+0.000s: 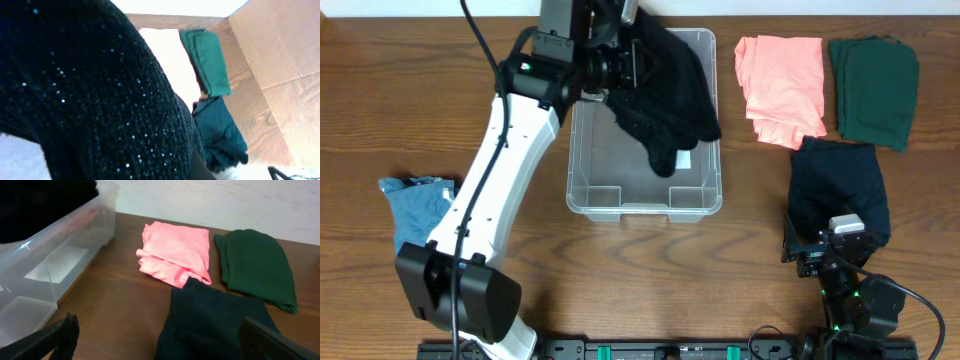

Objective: Pack container
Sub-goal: 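Lift the black garment with the left gripper and carry it over the bin, then lower the black garment into the bin and open the left gripper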

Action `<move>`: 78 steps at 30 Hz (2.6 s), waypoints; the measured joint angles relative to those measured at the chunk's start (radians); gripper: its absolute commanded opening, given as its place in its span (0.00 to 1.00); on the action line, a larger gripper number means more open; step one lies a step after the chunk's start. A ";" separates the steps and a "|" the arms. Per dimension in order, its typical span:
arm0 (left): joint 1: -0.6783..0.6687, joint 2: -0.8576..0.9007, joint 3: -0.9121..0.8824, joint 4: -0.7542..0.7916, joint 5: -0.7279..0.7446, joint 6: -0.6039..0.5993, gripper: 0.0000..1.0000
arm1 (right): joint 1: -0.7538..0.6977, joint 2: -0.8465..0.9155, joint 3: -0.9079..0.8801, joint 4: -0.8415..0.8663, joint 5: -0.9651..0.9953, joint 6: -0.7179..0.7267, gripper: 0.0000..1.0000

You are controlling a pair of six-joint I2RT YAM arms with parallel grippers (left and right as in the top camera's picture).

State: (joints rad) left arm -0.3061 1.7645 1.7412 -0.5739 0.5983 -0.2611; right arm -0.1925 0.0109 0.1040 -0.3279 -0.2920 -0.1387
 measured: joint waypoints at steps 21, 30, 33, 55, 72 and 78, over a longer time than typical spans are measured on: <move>-0.011 0.048 -0.099 0.175 -0.039 -0.101 0.06 | 0.000 0.000 0.000 0.000 0.000 0.000 0.99; -0.011 0.046 -0.117 0.364 0.034 -0.171 0.06 | 0.000 0.000 0.000 0.000 0.000 0.000 0.99; -0.009 0.040 -0.117 0.387 0.091 -0.186 0.06 | 0.000 0.000 0.000 0.000 0.000 0.000 0.99; 0.002 0.032 -0.393 0.168 -0.095 -0.047 0.07 | 0.000 0.000 0.000 0.000 0.000 0.000 0.99; -0.002 0.035 -0.394 0.100 -0.290 0.007 0.99 | 0.000 0.000 0.000 0.000 0.000 0.000 0.99; -0.003 -0.002 -0.348 0.087 -0.261 0.004 0.98 | 0.000 0.000 0.000 0.000 0.000 0.000 0.99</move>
State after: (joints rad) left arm -0.3088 1.7622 1.3930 -0.4873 0.3378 -0.2573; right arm -0.1925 0.0109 0.1040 -0.3279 -0.2920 -0.1387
